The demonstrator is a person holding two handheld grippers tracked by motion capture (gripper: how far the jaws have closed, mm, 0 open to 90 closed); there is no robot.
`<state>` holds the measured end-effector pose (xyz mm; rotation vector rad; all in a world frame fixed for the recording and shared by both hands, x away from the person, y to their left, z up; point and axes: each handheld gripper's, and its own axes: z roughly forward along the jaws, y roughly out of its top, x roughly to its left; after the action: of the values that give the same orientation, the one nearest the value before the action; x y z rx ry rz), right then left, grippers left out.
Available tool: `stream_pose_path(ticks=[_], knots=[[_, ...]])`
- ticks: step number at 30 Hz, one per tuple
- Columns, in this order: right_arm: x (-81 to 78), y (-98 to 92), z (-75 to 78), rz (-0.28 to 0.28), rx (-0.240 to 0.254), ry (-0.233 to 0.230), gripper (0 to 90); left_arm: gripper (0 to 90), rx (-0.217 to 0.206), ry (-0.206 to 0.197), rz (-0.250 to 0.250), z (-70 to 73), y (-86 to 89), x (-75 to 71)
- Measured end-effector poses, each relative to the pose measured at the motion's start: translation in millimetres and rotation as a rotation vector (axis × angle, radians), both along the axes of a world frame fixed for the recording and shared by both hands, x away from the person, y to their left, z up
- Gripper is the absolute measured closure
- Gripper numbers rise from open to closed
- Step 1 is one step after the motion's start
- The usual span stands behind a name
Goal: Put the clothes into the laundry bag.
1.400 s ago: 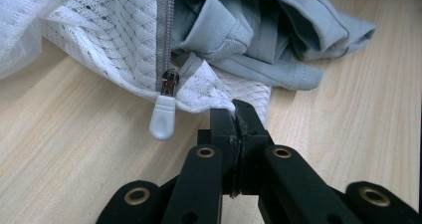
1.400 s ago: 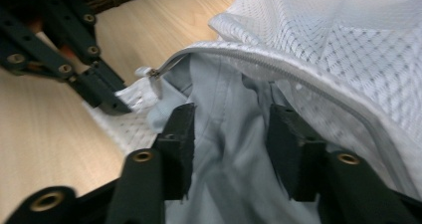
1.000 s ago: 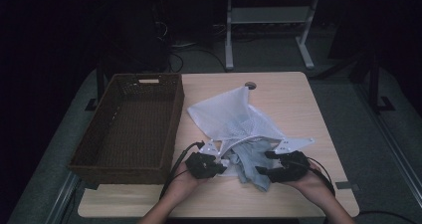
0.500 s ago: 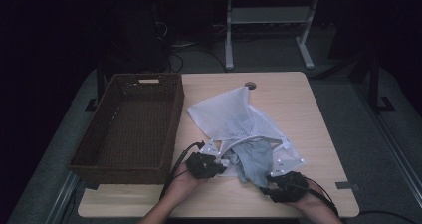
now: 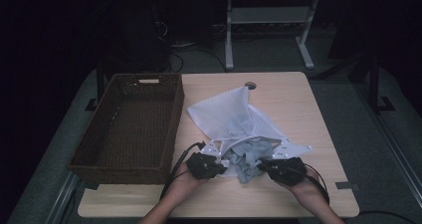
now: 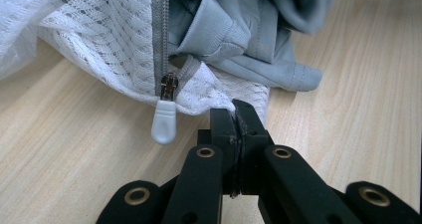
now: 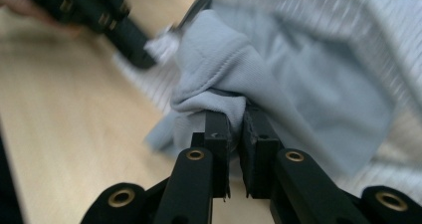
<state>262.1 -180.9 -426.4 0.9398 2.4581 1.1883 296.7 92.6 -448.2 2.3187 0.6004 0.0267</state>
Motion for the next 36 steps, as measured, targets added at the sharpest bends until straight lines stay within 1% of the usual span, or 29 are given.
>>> stream_pose_path(ticks=[3, 5, 7, 8, 10, 13, 15, 17, 18, 21, 22, 24, 26, 27, 30, 34, 36], knots=[[11.5, 5.2, 2.2, -0.014, 0.007, -0.014, 82.5, 88.6, 0.002, 0.002, -0.002, -0.7, -0.6, -0.2], [18.9, 9.1, 4.0, -0.033, 0.007, -0.041, 82.6, 88.6, 0.003, 0.004, -0.003, -0.9, -0.9, -0.2], [25.0, 12.9, 8.0, -0.055, 0.026, -0.069, 82.7, 88.6, 0.004, 0.004, -0.005, -1.1, -0.9, -0.2], [27.1, 14.0, 9.4, -0.06, 0.027, -0.083, 82.7, 88.6, 0.004, 0.005, -0.006, -1.2, -0.9, -0.2], [34.9, 18.1, 12.8, -0.082, 0.029, -0.101, 82.7, 88.7, 0.007, 0.011, -0.009, -1.9, -1.5, -0.1], [47.5, 24.8, 15.7, -0.11, 0.032, -0.114, 82.7, 88.7, 0.013, 0.01, -0.015, -2.7, -2.3, -0.1], [55.3, 29.5, 15.9, -0.117, 0.025, -0.108, 82.7, 88.6, 0.017, 0.01, -0.016, -2.9, -2.3, 0.0], [63.3, 35.6, 13.8, -0.115, 0.015, -0.087, 82.7, 88.7, 0.018, 0.01, -0.014, -2.9, -1.7, 0.6], [66.6, 39.0, 12.0, -0.114, -0.002, -0.082, 82.7, 88.7, 0.017, 0.01, -0.013, -3.0, -1.2, 1.0], [75.2, 48.8, 5.3, -0.109, -0.041, -0.043, 82.9, 88.6, 0.02, 0.014, -0.009, -3.3, 0.0, 1.7], [77.3, 51.1, 3.6, -0.109, -0.057, -0.045, 82.9, 88.7, 0.023, 0.014, -0.011, -3.2, 0.2, 1.9], [78.9, 52.6, 2.8, -0.11, -0.062, -0.041, 83.0, 88.7, 0.029, 0.014, -0.014, -3.3, 0.1, 2.0], [87.6, 58.6, -1.5, -0.135, -0.09, -0.048, 83.5, 88.8, 0.028, 0.015, -0.014, -3.5, -0.6, 1.7], [90.6, 60.1, -3.9, -0.144, -0.09, -0.041, 83.6, 88.9, 0.033, 0.017, -0.015, -3.9, -1.8, 1.0], [97.9, 63.9, -9.1, -0.162, -0.101, -0.042, 84.0, 89.0, 0.041, 0.021, -0.019, -5.1, -3.5, 0.0], [107.4, 68.6, -6.5, -0.189, -0.109, -0.053, 84.1, 89.0, 0.044, 0.022, -0.021, -5.5, -3.5, 0.3], [112.0, 70.7, -7.7, -0.205, -0.12, -0.063, 84.4, 89.0, 0.044, 0.021, -0.019, -5.3, -3.1, 0.1]])
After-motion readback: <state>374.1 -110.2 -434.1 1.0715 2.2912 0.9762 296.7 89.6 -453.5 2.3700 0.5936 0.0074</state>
